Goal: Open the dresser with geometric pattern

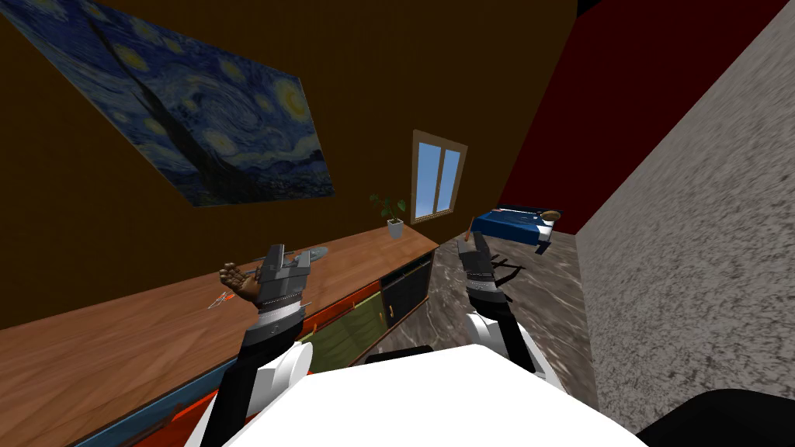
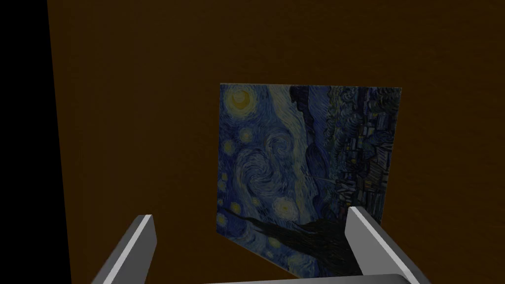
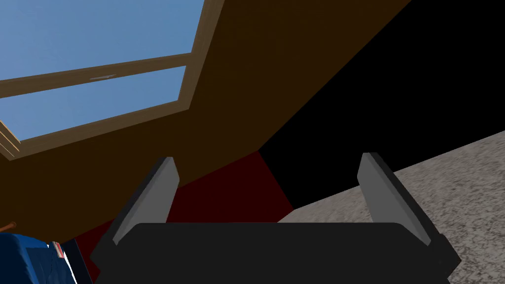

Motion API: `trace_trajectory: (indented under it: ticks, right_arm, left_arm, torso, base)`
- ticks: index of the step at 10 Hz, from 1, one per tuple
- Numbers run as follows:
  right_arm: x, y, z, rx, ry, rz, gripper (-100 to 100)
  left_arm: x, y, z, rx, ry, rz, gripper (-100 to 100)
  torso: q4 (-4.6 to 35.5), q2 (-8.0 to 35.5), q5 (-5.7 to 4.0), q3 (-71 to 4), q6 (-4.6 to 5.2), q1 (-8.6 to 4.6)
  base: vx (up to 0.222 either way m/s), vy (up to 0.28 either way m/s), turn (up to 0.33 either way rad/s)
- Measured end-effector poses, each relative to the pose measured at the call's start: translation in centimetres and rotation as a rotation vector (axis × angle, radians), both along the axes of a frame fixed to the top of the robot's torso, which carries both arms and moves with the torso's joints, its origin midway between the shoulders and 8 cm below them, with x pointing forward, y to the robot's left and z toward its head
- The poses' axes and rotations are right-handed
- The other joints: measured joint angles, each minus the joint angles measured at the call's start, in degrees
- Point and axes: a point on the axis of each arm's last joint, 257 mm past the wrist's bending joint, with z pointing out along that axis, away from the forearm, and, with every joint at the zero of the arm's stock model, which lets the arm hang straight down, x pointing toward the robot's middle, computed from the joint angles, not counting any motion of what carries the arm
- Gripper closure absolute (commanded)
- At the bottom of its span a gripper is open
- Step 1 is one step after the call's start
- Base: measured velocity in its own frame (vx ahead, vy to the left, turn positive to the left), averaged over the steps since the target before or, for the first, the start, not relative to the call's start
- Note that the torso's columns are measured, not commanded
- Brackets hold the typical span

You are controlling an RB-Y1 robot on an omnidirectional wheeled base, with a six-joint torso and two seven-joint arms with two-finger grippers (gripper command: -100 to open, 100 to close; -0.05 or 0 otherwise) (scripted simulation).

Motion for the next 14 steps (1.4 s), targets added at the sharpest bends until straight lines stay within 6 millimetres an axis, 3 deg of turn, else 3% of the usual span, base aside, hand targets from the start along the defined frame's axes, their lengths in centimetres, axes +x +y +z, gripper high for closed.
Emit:
trace_trajectory:
  ticks: [2, 9, 10, 11, 14]
  right_arm:
    - [0.0, 0.0, 0.0, 0.0, 0.0, 0.0, 0]
    - [0.0, 0.0, 0.0, 0.0, 0.0, 0.0, 0]
    - [0.0, 0.0, 0.0, 0.0, 0.0, 0.0, 0]
    - [0.0, 0.0, 0.0, 0.0, 0.0, 0.0, 0]
    - [0.0, 0.0, 0.0, 0.0, 0.0, 0.0, 0]
  left_arm:
    - [0.0, 0.0, 0.0, 0.0, 0.0, 0.0, 0]
    - [0.0, 0.0, 0.0, 0.0, 0.0, 0.0, 0]
    - [0.0, 0.0, 0.0, 0.0, 0.0, 0.0, -100]
    - [0.2, -0.1, -0.3, 0.013, 0.006, -0.008, -100]
    - [0.8, -0.1, -1.9, 0.042, 0.02, -0.029, -100]
  torso:
    - [6.0, 6.0, 0.0, -12.0, 0.0, 0.0]
    - [35.4, 35.4, 0.0, -70.7, 0.0, 0.0]
    - [39.6, 39.6, 0.0, -79.2, 0.0, 0.0]
    - [41.5, 41.5, -0.02, -83.2, 0.0, -0.09]
    - [42.2, 42.2, -0.05, -84.6, 0.0, -0.19]
  base:
    - [0.0, 0.0, 0.0]
    - [0.0, 0.0, 0.0]
    - [0.021, -0.034, 0.013]
    - [0.045, -0.078, 0.027]
    - [0.054, -0.125, 0.022]
